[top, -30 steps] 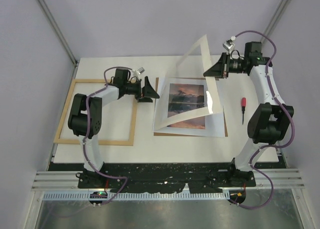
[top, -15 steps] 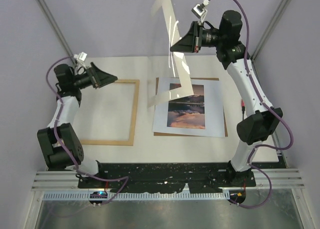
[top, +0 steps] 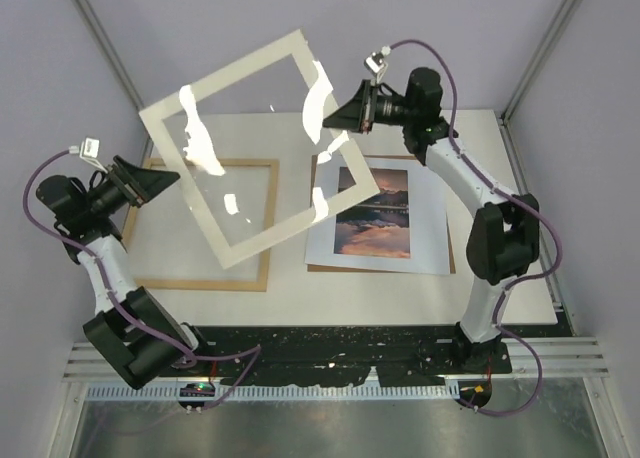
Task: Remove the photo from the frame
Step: Place the photo frame item at the center of the board.
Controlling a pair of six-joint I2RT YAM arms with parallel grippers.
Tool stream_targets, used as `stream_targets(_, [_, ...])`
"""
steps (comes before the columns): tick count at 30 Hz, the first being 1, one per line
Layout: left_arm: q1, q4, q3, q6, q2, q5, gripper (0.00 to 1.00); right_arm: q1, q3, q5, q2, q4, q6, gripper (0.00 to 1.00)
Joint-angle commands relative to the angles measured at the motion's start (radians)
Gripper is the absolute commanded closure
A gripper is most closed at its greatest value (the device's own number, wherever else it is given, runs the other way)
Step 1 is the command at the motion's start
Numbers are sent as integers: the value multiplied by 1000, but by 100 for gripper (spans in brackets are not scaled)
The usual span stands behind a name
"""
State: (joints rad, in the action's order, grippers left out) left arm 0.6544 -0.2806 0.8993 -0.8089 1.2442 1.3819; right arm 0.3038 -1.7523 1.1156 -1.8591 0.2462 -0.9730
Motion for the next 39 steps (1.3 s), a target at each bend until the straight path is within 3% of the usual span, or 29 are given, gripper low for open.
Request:
stream_targets(1, [83, -146, -26, -96, -66, 84, 0, -2, 296, -190, -136, 132, 149, 92])
stream_targets(5, [134, -144, -45, -102, -83, 105, 0, 43, 447, -283, -285, 235, 198, 92])
stream_targets(14, [149, -96, -108, -35, -134, 95, 0, 61, 415, -439, -364, 143, 180, 92])
stream_targets(17, [148, 88, -89, 87, -147, 71, 0, 43, 424, -441, -357, 153, 126, 92])
stream_targets(20, [143, 437, -27, 368, -163, 7, 0, 40, 465, -447, -321, 204, 62, 92])
stream_targets(22, [128, 587, 4, 548, -169, -47, 0, 40, 474, -447, -310, 225, 11, 92])
stream_targets(25, [99, 690, 16, 634, -173, -124, 0, 41, 467, -474, -299, 223, -55, 92])
stream_targets(31, [25, 814, 26, 772, -178, -256, 0, 63, 419, -450, -302, 145, -33, 92])
stream_targets(36, [-18, 853, 27, 804, -173, -296, 0, 101, 361, -461, -270, -58, 213, 58])
stream_targets(39, [-21, 873, 30, 846, -163, -296, 0, 101, 358, -395, -242, -119, 270, 49])
